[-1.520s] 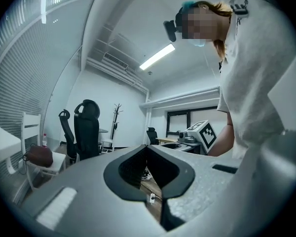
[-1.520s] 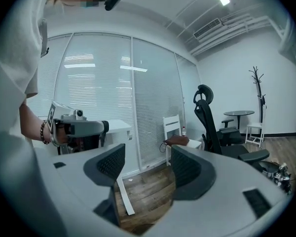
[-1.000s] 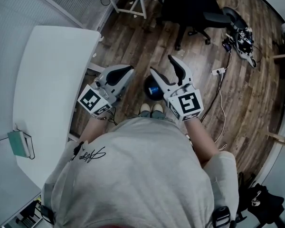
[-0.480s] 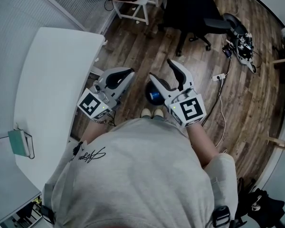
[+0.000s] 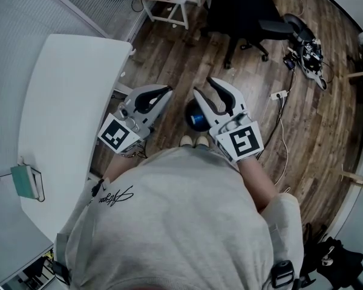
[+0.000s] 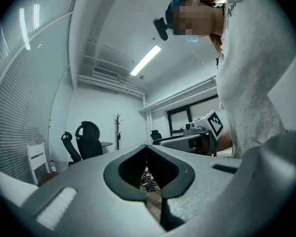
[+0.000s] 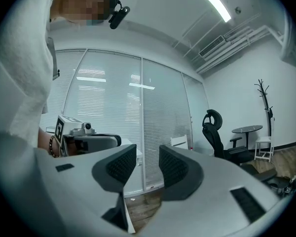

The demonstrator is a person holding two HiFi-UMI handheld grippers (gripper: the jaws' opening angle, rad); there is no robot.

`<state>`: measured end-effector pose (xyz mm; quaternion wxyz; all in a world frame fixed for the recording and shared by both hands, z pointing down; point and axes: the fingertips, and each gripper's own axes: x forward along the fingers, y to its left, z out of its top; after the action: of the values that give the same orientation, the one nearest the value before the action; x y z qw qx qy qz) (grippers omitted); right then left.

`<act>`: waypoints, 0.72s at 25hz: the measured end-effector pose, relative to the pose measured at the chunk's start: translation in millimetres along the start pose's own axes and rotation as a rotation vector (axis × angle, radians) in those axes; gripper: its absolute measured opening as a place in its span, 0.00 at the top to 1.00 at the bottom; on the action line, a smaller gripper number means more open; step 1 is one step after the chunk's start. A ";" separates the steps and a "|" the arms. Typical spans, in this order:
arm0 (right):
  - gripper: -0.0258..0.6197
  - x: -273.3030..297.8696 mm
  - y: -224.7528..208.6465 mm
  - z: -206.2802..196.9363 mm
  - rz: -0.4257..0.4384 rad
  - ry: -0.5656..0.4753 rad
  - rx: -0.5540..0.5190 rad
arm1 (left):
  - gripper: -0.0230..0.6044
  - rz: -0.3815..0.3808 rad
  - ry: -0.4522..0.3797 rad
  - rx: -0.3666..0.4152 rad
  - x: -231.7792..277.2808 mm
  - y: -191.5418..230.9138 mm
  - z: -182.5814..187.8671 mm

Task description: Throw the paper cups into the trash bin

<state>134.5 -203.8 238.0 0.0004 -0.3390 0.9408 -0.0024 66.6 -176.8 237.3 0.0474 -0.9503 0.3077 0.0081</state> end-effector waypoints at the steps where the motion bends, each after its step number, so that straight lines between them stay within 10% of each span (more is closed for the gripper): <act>1: 0.74 0.1 0.6 -0.1 0.003 0.000 0.001 | 0.95 0.002 0.002 -0.004 0.5 -0.2 -0.2; 18: 0.85 1.8 4.3 -1.8 0.038 0.001 0.017 | 0.95 0.013 -0.026 -0.056 4.5 2.7 3.3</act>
<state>130.4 -201.7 239.7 0.0030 -0.3210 0.9470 -0.0106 68.7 -181.3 233.6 0.0246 -0.9490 0.3130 0.0292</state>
